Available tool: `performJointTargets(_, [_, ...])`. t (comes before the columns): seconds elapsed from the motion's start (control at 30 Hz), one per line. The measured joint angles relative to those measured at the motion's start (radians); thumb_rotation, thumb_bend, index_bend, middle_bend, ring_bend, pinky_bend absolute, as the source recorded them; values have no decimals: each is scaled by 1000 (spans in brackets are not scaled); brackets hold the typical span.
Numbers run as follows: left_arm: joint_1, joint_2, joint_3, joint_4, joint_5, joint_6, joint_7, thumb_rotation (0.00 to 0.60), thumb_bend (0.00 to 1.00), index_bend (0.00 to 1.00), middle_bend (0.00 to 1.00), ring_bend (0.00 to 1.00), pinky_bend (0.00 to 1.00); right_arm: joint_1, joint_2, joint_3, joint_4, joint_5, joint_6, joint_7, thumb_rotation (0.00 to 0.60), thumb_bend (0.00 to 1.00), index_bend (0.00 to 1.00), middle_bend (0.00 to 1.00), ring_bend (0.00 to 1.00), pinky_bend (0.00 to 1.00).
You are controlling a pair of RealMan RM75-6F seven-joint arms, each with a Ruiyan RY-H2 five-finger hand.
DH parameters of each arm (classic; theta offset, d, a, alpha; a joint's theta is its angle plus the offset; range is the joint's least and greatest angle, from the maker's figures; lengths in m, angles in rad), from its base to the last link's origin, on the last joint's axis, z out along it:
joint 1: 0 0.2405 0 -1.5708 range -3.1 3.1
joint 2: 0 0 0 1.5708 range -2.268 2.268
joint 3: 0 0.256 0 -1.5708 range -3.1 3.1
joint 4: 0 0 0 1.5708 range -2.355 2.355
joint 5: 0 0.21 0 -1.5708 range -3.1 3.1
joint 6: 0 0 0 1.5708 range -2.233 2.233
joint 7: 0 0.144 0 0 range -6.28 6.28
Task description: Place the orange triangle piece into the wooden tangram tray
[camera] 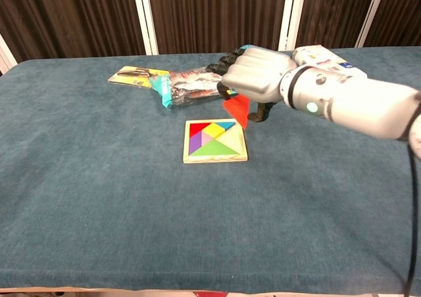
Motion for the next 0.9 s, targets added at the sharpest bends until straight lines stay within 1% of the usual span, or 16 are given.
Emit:
performJointTargets(0.27, [-6,0,1,2,5,-5,-6,600,456,0,25,51,116,39,-87,3,105,65,-10,-48,600,436,618,0,0,0])
performJointTargets(0.43, [-9,0,4,0,11,-9,-1,600,456,0,26,51,116,51,-113,-7,145,79,-15,-68,600,436,617,0,0,0])
performJointTargets(0.9, [-9,1,5,1,14,-3,-4,600,456,0,25,51,116,62,-146,-39,159,77,-11,-77,600,436,606,0,0,0])
